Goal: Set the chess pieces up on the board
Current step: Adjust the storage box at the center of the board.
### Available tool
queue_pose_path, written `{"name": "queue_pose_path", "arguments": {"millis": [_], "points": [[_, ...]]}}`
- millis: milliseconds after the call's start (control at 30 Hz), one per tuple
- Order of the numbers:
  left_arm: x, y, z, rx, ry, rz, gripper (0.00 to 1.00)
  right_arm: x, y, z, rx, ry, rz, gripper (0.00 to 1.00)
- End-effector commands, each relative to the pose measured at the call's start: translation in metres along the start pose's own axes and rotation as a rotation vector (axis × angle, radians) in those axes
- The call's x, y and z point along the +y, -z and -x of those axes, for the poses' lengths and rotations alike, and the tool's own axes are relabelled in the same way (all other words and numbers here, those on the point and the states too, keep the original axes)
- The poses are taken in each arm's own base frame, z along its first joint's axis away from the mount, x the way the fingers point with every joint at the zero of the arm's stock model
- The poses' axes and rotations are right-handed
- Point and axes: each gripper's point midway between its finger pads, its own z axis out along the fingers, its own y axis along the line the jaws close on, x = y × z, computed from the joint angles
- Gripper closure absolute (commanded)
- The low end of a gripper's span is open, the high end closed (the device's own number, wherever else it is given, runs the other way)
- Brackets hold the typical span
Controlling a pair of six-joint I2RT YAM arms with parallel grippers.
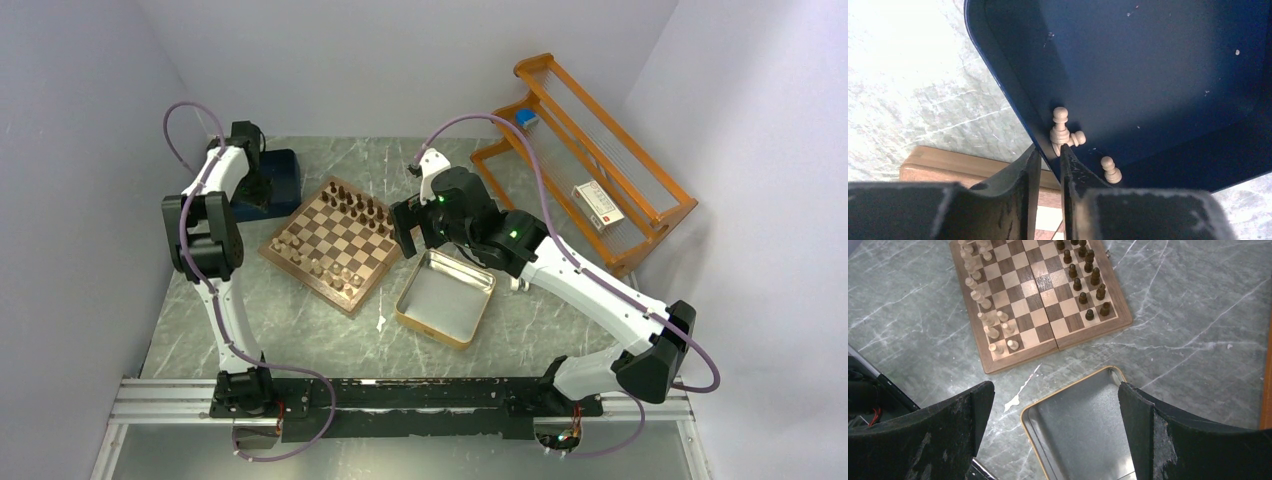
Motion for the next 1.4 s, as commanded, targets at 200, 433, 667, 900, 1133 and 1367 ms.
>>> {"name": "queue_pose_path", "arguments": {"millis": [200, 433, 667, 900, 1133, 1367], "points": [[-0.021, 0.005, 0.047, -0.147, -0.141, -0.053, 0.95, -0.003, 0.002, 0.009, -0.015, -0.003, -0.018, 0.0], [-0.024, 0.017, 0.086, -0.244, -0.344, -0.119, 0.95, -0.002, 0.0, 0.01, -0.021, -0.004, -0.015, 0.0], [-0.035, 0.031, 0.115, -0.321, -0.553, -0.181, 0.95, -0.002, 0.001, 0.008, -0.019, -0.004, -0.009, 0.0], [-0.034, 0.026, 0.103, -0.263, -0.663, -0.257, 0.95, -0.003, 0.004, 0.007, -0.029, -0.001, -0.01, 0.0], [-0.031, 0.018, 0.083, -0.169, -0.701, -0.305, 0.95, -0.006, 0.009, 0.005, -0.038, -0.002, -0.017, 0.0], [-0.022, 0.014, 0.087, -0.168, -0.712, -0.275, 0.95, -0.009, 0.011, 0.002, -0.041, -0.002, -0.026, 0.0]]}}
